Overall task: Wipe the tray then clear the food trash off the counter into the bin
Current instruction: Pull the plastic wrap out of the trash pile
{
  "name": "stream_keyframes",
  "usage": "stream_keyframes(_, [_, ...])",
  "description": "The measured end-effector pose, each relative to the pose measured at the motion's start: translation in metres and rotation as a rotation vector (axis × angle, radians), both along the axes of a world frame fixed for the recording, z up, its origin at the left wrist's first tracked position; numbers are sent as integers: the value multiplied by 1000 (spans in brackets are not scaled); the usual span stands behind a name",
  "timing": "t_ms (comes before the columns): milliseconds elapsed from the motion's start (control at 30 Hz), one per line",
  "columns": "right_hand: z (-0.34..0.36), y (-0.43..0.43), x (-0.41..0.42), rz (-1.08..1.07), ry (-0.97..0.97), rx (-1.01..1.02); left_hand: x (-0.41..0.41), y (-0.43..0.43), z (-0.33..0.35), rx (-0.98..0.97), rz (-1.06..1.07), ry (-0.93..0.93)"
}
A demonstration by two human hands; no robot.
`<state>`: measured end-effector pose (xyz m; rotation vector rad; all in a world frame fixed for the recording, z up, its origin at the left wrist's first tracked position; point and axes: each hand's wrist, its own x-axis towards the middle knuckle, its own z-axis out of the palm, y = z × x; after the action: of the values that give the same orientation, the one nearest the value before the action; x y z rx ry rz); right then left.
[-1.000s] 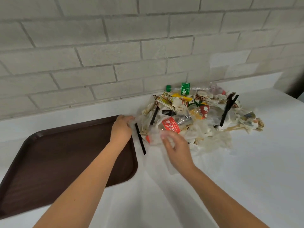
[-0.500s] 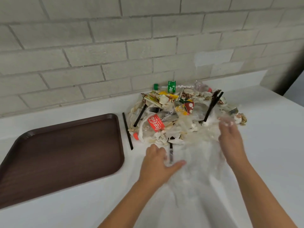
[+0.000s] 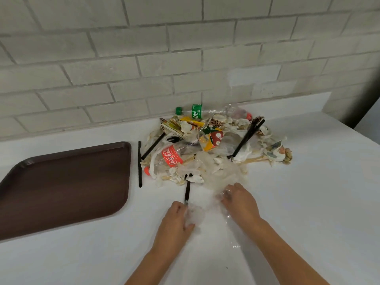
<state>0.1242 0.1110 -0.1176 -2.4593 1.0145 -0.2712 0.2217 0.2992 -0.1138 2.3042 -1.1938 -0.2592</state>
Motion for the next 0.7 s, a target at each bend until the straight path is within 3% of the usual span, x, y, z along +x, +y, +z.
stream_keyframes(100, [-2,-11,-19,3,-243,174,2,-12,-1,-116,130,67])
stream_keyframes(233, [15,-26,-45,-148,-511,472,-3,-47,25,-242,148,45])
stream_keyframes(367, [31,-49,-60,-145,-629,541,-6,-83,46,-232,113,36])
stream_keyframes(467, [42,-67,-67,-127,-629,587,-2,-97,52,-209,218,-28])
stream_keyframes(567, [49,-84,-70,-129,-569,622,9,-101,61,-142,498,-80])
stream_keyframes(700, [42,-98,-65,-59,-331,535,38,-105,57,78,766,69])
